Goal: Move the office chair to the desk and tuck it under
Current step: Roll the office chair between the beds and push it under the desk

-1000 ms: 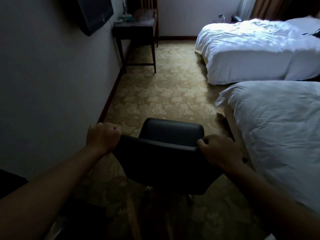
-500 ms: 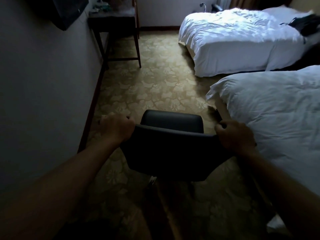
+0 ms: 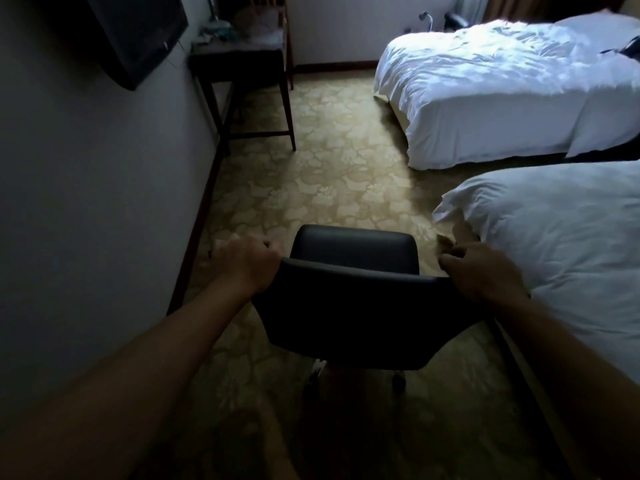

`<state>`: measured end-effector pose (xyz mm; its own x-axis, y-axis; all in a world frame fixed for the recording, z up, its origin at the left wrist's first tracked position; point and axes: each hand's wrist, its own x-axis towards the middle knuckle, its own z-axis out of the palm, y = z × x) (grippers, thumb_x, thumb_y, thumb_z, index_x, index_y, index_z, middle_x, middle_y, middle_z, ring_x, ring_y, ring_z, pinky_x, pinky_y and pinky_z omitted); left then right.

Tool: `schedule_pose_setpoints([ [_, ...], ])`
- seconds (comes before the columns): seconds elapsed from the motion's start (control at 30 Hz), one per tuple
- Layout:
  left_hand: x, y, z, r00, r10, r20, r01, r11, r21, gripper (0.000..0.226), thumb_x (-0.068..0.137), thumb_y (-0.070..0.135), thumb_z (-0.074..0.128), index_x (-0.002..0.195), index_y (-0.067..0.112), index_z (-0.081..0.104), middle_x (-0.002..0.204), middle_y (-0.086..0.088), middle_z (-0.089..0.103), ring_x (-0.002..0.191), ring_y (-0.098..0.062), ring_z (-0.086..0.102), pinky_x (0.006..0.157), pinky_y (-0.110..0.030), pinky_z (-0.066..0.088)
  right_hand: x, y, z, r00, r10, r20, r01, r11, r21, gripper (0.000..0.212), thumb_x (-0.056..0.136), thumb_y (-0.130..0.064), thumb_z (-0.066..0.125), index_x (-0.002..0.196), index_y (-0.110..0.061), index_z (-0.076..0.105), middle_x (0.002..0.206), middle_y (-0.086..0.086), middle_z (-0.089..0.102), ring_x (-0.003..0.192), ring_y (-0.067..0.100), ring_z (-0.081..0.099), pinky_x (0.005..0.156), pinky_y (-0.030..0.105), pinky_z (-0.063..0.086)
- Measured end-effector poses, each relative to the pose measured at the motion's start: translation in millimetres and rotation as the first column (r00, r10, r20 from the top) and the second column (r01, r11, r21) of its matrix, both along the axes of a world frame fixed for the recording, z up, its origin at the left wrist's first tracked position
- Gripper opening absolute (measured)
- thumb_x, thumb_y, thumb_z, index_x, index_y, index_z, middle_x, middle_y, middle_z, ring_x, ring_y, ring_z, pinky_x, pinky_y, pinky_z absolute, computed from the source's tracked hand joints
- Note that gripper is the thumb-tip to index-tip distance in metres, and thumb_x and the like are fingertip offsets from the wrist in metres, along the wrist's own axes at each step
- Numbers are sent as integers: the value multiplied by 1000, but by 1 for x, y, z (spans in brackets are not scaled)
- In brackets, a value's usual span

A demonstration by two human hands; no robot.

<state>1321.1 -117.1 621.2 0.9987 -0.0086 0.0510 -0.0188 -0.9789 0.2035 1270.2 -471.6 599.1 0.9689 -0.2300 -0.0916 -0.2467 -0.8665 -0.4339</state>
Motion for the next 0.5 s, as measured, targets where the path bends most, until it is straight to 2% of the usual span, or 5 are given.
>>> schedule_pose_setpoints([
  [0.13,33,-9,0,999,-23,-25,24,997,77,60,76,39,18,94,17,71,110,-17,68,100,-37,58,83,-40,36,37,-5,5,1000,21,14,-21,1000,-11,35,77,-50,40,64,-24,60,68,-1,58,62,17,55,59,30,37],
  [0.23,62,-13,0,999,26,-44,-25,1000,11,49,71,37,19,70,19,64,101,-17,69,92,-37,59,75,-39,35,70,-9,9,999,14,31,-12,998,-60,32,84,-43,45,61,-23,58,67,-2,55,62,16,53,60,30,35],
  [0.37,102,-21,2,998,54,-32,-55,998,-44,50,73,39,22,70,17,67,98,-18,70,92,-38,59,81,-40,39,113,-12,12,1000,16,4,-16,1000,-22,31,85,-40,47,61,-23,57,72,1,57,66,21,57,64,34,42],
  [0.43,124,-21,0,999,49,-9,-50,996,-68,41,73,39,23,54,22,55,94,-19,70,88,-38,59,76,-40,37,137,-14,10,1000,18,-6,-18,1000,-23,29,84,-43,45,65,-25,59,74,-2,55,67,21,57,65,34,44],
  [0.5,152,-19,-6,999,41,5,-40,997,-64,37,72,40,23,49,25,47,91,-18,70,84,-38,60,72,-38,34,164,-16,4,1000,10,0,-10,999,-31,31,81,-46,43,67,-25,62,71,-2,58,66,20,58,63,33,44],
])
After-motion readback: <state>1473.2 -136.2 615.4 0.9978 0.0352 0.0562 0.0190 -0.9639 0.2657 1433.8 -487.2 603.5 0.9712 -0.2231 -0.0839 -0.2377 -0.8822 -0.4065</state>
